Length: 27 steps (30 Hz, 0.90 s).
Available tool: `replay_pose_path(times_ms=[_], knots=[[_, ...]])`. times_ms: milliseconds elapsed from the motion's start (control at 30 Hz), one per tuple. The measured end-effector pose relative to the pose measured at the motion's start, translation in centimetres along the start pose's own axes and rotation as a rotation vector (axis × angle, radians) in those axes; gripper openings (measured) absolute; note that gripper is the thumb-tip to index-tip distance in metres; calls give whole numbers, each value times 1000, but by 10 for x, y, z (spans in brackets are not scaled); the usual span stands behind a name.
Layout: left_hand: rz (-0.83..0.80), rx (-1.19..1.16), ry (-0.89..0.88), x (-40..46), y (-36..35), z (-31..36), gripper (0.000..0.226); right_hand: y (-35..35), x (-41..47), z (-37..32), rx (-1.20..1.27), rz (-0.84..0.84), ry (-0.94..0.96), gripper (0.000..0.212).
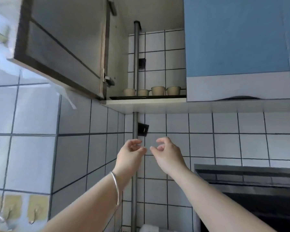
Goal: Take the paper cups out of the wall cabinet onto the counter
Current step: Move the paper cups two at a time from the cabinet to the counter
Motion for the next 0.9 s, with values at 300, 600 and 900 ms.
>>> replay_pose_path(times_ms=[300,600,900], knots=[[128,104,-300,131,-2,83,23,19,141,-47,92,169,300,28],[132,158,-486,236,-10,121,25,30,253,-69,-46,417,353,33],[-12,423,-425,314,-64,146,44,73,322,-42,-225,545,-22,59]])
Point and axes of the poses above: each hand's wrist, its own x-axis towards the middle knuckle, its own y-axis out of the back of the hand, z = x × y, the point moved 3 cm from there along x, towards the middle knuckle, and after that the axes turned 1 degree about z, right-handed, at the moved point
